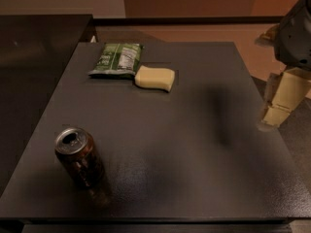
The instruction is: Move orange can near green jalapeno chip bag
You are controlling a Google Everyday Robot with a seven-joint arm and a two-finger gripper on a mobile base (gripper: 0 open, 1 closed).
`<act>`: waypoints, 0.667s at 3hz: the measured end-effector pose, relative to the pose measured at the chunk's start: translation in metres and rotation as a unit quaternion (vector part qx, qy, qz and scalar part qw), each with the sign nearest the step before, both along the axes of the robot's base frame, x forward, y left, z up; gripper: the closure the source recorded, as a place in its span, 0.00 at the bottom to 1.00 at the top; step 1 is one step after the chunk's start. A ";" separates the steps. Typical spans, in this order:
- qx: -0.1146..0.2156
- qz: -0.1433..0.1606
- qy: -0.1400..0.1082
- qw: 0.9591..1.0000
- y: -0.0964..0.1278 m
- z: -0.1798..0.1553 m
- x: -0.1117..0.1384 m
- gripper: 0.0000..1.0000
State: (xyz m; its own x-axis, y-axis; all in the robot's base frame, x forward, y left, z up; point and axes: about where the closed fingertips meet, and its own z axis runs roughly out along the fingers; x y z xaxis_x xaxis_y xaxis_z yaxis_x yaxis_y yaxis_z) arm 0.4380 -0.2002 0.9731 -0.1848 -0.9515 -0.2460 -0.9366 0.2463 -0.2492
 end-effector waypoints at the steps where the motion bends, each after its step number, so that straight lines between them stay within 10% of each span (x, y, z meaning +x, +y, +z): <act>1: 0.030 0.029 -0.007 0.999 0.033 -0.006 -0.001 0.00; 2: 0.064 0.066 -0.010 0.996 0.082 -0.015 -0.007 0.00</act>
Offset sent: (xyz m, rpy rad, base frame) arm -0.0131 0.1406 -0.0322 0.2182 -0.0096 0.2268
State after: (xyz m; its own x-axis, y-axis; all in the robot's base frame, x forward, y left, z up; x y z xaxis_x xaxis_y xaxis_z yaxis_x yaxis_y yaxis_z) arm 0.4314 -0.1187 0.9577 -0.0536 -0.9276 -0.3696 -0.9583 0.1519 -0.2421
